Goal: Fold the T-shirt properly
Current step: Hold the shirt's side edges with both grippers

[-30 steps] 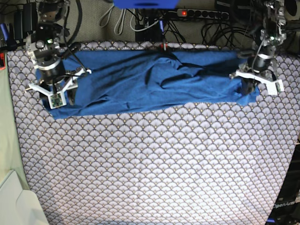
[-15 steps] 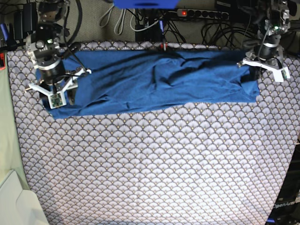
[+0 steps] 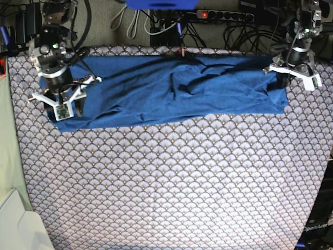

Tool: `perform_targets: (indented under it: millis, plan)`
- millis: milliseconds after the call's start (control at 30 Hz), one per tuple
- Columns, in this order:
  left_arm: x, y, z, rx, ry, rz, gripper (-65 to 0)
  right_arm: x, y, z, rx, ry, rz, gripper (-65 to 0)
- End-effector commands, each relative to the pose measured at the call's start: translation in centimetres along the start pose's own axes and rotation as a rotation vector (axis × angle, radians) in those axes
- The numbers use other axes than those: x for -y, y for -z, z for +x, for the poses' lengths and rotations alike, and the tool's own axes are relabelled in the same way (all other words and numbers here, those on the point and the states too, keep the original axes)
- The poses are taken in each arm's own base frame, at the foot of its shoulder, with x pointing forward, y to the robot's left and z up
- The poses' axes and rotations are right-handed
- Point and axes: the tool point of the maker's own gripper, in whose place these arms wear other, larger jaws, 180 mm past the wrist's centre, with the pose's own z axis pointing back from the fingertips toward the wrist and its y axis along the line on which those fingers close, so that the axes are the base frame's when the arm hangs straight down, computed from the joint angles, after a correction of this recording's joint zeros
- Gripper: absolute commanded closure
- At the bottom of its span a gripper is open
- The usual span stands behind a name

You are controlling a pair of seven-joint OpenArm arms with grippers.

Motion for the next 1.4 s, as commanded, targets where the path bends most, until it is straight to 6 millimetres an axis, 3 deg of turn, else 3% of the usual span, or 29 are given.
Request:
perform_targets:
  millis: [0, 100, 167, 333, 433, 600, 800, 967, 1067, 1267, 1367]
  plan:
    - [0.0, -0.2, 0.9, 0.027, 0.006, -0.003, -1.0, 0.4, -0.1, 1.2, 0.046, -0.002, -0.010, -25.5]
    - [-0.5, 0.0, 0.2, 0.009, 0.002, 0.008, -1.8, 0.4, -0.1, 1.3, 0.049, -0.002, -0.011, -25.5]
    - [-0.9, 0.1, -0.3, -0.005, -0.002, 0.018, -6.2, 0.1, -0.1, 1.4, 0.052, -0.017, 0.011, -25.5]
    - [-1.2, 0.2, -1.4, -0.019, -0.038, 0.036, -28.7, -1.0, -0.1, 1.4, 0.051, -0.061, 0.079, -25.4]
    - [-1.1, 0.2, -1.4, -0.020, -0.041, 0.036, -34.9, -1.0, -0.2, 1.5, 0.052, -0.062, 0.078, -25.4]
    - [-1.0, 0.1, -1.3, -0.015, -0.042, 0.034, -35.4, -1.0, -0.1, 1.5, 0.052, -0.061, 0.078, -25.4]
    - [-3.3, -0.3, 0.2, 0.028, -0.054, 0.091, -35.5, -1.0, -0.1, 1.4, 0.051, -0.062, 0.078, -25.4]
    - [-3.9, 0.1, -0.4, 0.009, -0.056, 0.106, -35.6, -1.0, -0.1, 1.5, 0.052, -0.062, 0.078, -25.4]
    - [-3.3, 0.4, -0.2, 0.017, -0.061, 0.090, -35.6, -1.0, -0.1, 1.5, 0.052, -0.062, 0.078, -25.4]
    - [1.3, 1.0, 0.0, 0.018, -0.044, -0.026, -35.4, -1.0, -0.1, 1.4, 0.052, -0.062, 0.081, -25.4]
    - [2.2, 1.7, -0.1, 0.013, -0.042, -0.044, -35.4, -1.0, -0.1, 1.4, 0.052, -0.062, 0.081, -25.4]
